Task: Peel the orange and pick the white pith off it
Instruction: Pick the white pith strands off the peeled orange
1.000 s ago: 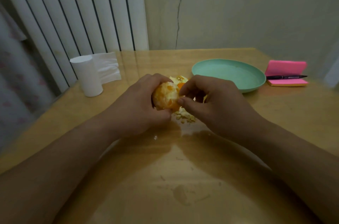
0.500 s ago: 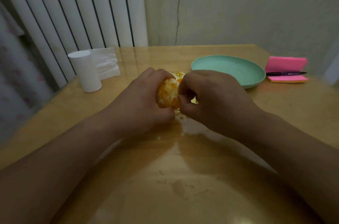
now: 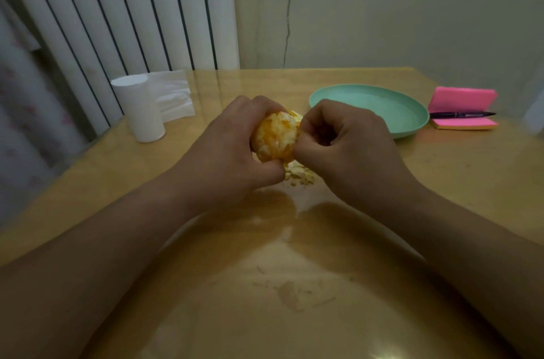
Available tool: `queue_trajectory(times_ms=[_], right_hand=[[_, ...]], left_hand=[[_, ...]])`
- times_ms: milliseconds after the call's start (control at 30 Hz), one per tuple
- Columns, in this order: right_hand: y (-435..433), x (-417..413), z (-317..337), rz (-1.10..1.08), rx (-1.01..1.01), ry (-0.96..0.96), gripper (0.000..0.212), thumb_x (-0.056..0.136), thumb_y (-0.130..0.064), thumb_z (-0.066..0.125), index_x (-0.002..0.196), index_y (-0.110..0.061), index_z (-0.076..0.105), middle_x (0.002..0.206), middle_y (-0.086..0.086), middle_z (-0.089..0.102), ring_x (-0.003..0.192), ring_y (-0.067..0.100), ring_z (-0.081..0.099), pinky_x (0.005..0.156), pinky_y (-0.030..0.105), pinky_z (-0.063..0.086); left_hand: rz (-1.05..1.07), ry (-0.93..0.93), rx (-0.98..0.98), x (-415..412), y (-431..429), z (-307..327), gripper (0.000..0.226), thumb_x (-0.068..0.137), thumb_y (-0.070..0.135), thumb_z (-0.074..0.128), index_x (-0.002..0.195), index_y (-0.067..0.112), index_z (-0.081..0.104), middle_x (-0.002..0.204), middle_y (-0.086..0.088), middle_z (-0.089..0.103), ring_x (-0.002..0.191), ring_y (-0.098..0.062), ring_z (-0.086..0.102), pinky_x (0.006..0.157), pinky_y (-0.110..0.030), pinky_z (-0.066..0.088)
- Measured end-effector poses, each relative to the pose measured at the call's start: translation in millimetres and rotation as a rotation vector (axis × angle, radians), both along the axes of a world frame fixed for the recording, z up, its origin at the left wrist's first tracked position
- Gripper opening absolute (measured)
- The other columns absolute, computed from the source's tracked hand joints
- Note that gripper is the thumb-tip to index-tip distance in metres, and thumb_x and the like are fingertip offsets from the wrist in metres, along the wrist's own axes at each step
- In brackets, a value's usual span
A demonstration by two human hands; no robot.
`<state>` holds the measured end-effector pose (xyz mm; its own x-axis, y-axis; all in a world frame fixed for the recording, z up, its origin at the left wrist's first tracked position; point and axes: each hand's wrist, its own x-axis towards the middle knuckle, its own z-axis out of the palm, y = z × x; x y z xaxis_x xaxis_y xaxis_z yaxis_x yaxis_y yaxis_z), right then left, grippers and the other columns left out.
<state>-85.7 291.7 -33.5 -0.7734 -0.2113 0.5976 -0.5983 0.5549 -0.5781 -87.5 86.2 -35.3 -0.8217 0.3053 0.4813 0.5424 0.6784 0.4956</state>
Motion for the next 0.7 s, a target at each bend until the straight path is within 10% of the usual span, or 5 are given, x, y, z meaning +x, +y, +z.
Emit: queue_trajectory(times_ms=[233, 700], right_hand=[[5.7, -6.3, -3.9, 0.093, -0.087, -0.101, 0.009, 0.088, -0.024, 0.073, 0.082, -0.027, 0.067, 0.070, -0.008, 0.063, 0.063, 0.004, 0.053, 0.056, 0.019, 0.044], [17.2, -17.8, -10.0, 0.004, 0.167, -0.145, 0.010, 0.104, -0.027, 0.058, 0.103, -0.034, 0.065, 0.084, -0.012, 0.068, 0.075, 0.011, 0.063, 0.070, 0.044, 0.056]], left_hand=[[-0.019, -0.044, 0.046, 0.2, -1.5, -0.7, 0.066, 0.071, 0.040, 0.079, 0.132, 0.042, 0.056, 0.123, 0.010, 0.057, 0.106, -0.010, 0.061, 0.084, -0.037, 0.060], [-0.013, -0.230, 0.304, -4.0, -7.9, 0.1, 0.050, 0.088, 0.024, 0.084, 0.131, 0.033, 0.060, 0.116, 0.009, 0.067, 0.101, -0.005, 0.068, 0.080, -0.019, 0.058]])
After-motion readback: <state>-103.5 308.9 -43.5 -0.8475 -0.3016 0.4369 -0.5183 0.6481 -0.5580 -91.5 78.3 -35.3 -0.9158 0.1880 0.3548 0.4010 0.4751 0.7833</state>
